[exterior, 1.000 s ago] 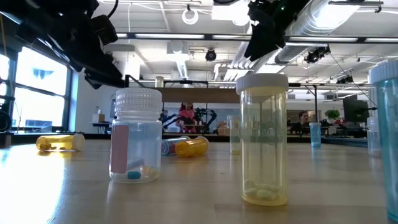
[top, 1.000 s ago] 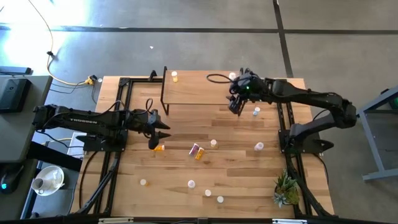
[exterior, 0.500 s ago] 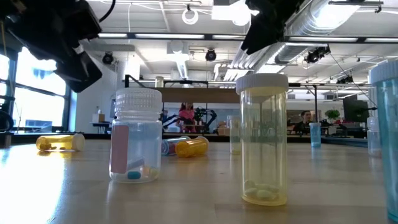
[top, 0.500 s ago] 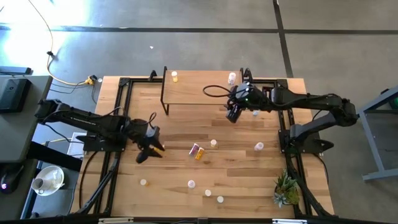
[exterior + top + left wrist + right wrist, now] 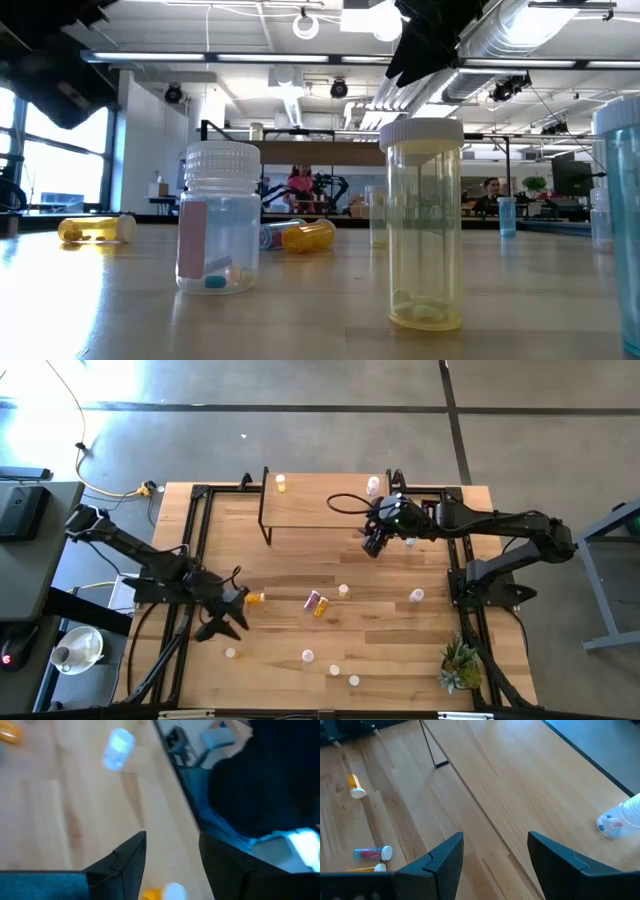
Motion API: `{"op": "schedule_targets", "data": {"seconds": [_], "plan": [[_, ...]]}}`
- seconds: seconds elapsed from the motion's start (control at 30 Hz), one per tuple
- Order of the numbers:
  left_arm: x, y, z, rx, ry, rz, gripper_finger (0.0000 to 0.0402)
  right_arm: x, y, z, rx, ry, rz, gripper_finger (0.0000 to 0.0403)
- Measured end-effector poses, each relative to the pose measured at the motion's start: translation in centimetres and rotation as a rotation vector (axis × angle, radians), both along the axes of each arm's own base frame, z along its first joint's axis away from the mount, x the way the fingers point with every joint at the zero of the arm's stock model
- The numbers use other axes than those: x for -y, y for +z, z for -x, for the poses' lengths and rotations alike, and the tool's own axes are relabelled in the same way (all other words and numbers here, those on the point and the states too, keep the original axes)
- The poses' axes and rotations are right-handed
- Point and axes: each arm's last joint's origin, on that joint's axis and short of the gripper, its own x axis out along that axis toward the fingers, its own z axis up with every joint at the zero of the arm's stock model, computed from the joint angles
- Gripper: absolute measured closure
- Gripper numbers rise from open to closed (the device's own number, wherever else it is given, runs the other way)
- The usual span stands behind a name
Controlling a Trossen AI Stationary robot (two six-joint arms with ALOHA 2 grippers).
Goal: Pick and place medicine bottles onto shelf by color
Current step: Put the bottom orange pill bottle on the shelf
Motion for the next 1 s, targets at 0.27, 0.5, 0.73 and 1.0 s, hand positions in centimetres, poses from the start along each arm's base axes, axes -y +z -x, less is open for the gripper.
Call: {"op": "schedule_targets", "data": {"seconds": [0.27,0.5,0.73,1.0], "plan": [[1.9,1.0,1.3,-0.02,-0.024,0.094,0.0229,0.0,0.1,-0.1,0.031,-0.016,-0.014,0.0192],[3.1,5.2,1.3,0.132,-0.117,0.11,0.0229,0.1,0.4,-0.4,0.072,-0.023,-0.015,0.0192],[3.2,8.5,1.8,0.188,-0.102,-0.037,0.0229,0.0,0.4,-0.4,0.076,-0.019,-0.015,0.0192],[2.3,10.2,2.9,0.117,0.017,-0.237,0.0229,-0.1,0.4,-0.4,0.075,-0.018,-0.014,0.0192]]}}
